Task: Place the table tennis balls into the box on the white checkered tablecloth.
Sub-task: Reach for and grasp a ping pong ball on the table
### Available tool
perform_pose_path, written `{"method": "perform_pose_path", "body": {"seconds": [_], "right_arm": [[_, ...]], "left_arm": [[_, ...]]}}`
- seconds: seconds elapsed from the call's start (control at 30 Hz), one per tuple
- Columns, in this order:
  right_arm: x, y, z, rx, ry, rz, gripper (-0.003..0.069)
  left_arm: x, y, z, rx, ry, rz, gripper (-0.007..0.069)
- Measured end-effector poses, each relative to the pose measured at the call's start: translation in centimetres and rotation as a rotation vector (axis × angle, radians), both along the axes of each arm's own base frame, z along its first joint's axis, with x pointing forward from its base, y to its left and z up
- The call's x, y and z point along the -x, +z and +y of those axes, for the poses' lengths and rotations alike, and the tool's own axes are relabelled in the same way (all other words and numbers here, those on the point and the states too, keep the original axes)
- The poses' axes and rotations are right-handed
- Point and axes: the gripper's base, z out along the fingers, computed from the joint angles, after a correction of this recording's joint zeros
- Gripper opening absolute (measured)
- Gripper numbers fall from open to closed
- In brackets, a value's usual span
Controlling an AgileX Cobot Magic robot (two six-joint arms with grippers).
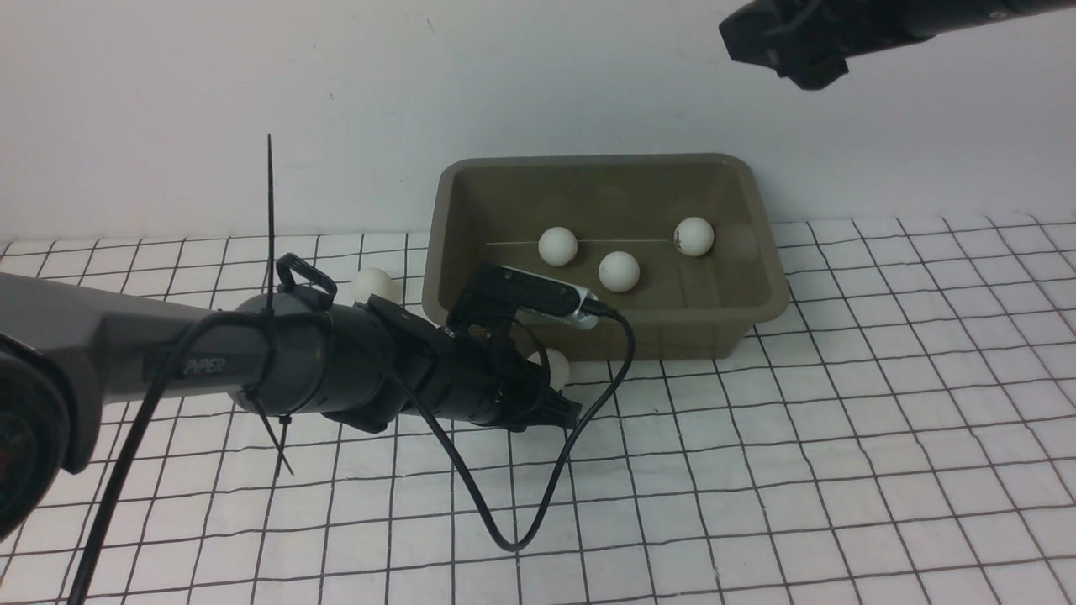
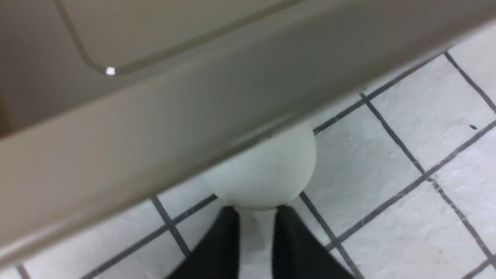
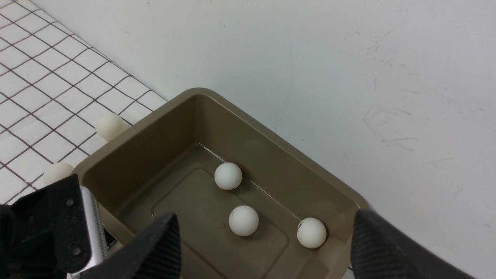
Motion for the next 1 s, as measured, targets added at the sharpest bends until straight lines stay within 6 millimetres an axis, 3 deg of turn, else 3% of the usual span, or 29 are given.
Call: {"method": "perform_pose_path", "body": {"seconds": [0.17, 0.53, 0.7, 0.8, 1.0], "right_arm": [[0.0, 0.0, 0.0, -0.002, -0.001, -0.006, 0.0536], [-0.1, 0.1, 0.0, -0.009, -0.004, -0.011, 0.0536], [0.0, -0.4, -0.4, -0.024, -0.049, 0.069, 0.0536], [0.1, -1.4, -2.1, 0.0, -0.146, 0.201, 0.0536], [0.1, -3.7, -7.7, 0.046, -0.477, 0.501, 0.0536]], "left_arm": [[-0.2, 0.1, 0.1, -0.027, -0.013, -0.027, -0.0002], [0.1, 2.3, -0.2, 0.019, -0.051, -0.052, -0.0005], [0.5, 3.4, -0.4, 0.038, -0.095, -0.064, -0.0005], [1.0, 3.6, -0.8, 0.055, -0.172, -0.043, -0.0005], [2.8, 3.7, -2.1, 0.151, -0.361, 0.066, -0.0005]]}}
